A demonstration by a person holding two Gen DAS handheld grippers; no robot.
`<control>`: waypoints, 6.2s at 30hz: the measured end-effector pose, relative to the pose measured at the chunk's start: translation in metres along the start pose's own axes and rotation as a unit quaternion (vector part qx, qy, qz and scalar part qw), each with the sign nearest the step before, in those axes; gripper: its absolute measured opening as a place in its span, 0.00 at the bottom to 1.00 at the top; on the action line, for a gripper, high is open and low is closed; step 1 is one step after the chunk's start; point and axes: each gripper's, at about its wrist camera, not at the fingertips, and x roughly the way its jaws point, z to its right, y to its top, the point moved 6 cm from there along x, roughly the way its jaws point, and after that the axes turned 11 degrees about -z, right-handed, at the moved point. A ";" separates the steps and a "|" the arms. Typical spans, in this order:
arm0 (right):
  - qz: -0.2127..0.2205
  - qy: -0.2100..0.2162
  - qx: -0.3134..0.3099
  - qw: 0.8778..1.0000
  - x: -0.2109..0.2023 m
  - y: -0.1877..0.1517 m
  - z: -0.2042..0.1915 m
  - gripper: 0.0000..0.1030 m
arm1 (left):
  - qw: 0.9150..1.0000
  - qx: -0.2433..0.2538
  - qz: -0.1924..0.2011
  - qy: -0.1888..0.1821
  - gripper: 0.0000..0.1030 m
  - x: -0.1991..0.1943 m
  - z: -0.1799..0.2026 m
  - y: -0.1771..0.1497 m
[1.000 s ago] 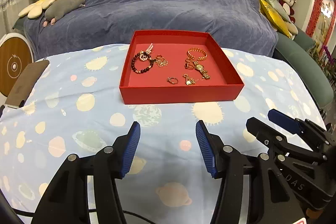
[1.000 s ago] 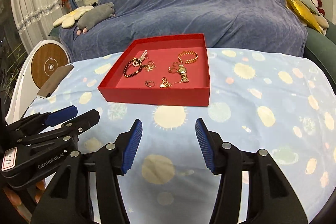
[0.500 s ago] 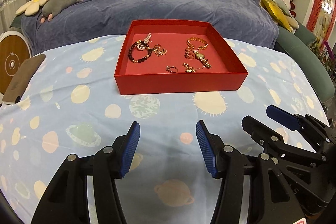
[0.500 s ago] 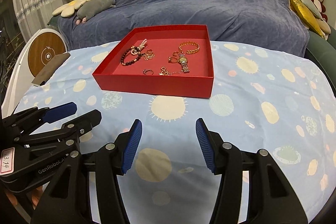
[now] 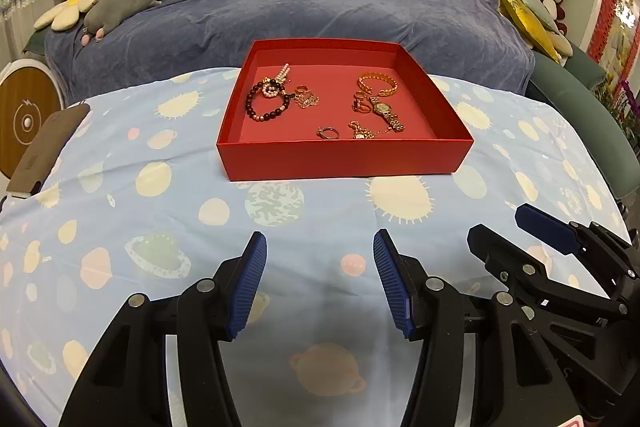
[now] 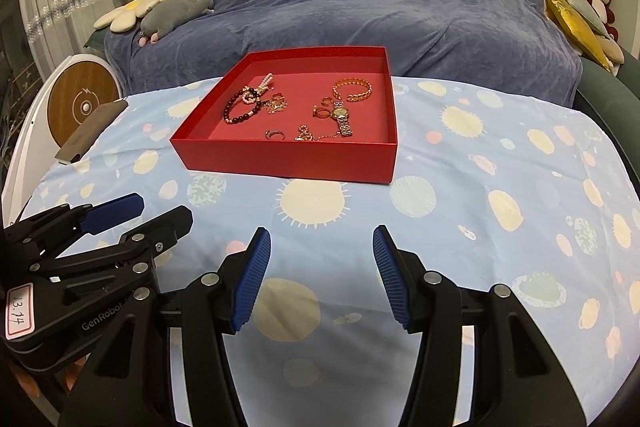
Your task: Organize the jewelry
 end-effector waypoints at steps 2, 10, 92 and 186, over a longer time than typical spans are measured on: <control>-0.002 -0.001 0.000 1.000 0.001 0.000 0.000 0.50 | 1.000 0.000 0.000 0.001 0.52 0.000 0.001 0.000; -0.002 -0.004 0.000 1.000 0.002 -0.002 -0.001 0.54 | 1.000 -0.003 -0.004 0.007 0.52 0.001 -0.002 0.000; 0.037 -0.038 0.049 0.997 0.002 -0.002 0.014 0.95 | 0.995 -0.045 0.015 0.085 0.77 0.004 -0.022 -0.005; 0.039 -0.038 0.056 0.997 0.003 -0.008 0.014 0.95 | 0.994 -0.043 0.022 0.097 0.75 0.002 -0.024 -0.009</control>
